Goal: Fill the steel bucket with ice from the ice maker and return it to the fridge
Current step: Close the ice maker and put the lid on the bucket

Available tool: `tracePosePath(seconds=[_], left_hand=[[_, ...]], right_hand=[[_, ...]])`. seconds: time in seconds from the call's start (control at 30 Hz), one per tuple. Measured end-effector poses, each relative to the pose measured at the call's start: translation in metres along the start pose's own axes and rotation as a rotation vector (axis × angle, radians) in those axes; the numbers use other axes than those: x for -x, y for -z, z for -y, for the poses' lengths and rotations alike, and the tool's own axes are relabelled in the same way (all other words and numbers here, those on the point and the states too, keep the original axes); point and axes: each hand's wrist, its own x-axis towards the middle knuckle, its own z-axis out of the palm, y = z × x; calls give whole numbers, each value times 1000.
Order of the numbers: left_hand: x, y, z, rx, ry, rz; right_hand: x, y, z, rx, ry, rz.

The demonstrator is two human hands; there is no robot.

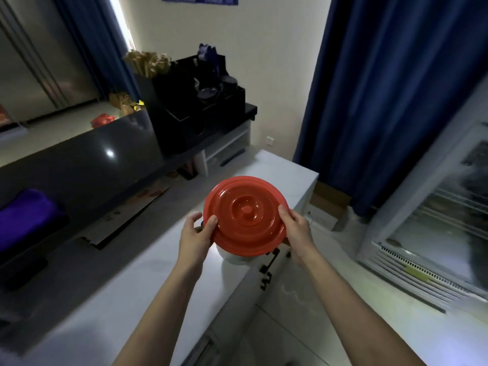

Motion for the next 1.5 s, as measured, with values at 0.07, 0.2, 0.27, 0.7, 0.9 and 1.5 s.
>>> tracePosePath(seconds=[0.07,0.2,0.27,0.7,0.9,1.5], left_hand=[[-14,-36,1,-10,29,13],[-37,-100,-2,-1,54,48],[-49,-132,-7,1,56,72],[-154,-239,-27,-59,64,129],[-220,-264,-31,-19,91,130],[-331,-276,-16,-30,220,64]], right_hand=[[-18,30,4,-20,-7,-16],[-48,78,13,-68,-24,-63],[-65,102,17,-83,-27,-80],[-193,158,43,-106,-34,-154],[-254,154,58,-115,-67,-150],[-372,122,45,-20,-210,-70]])
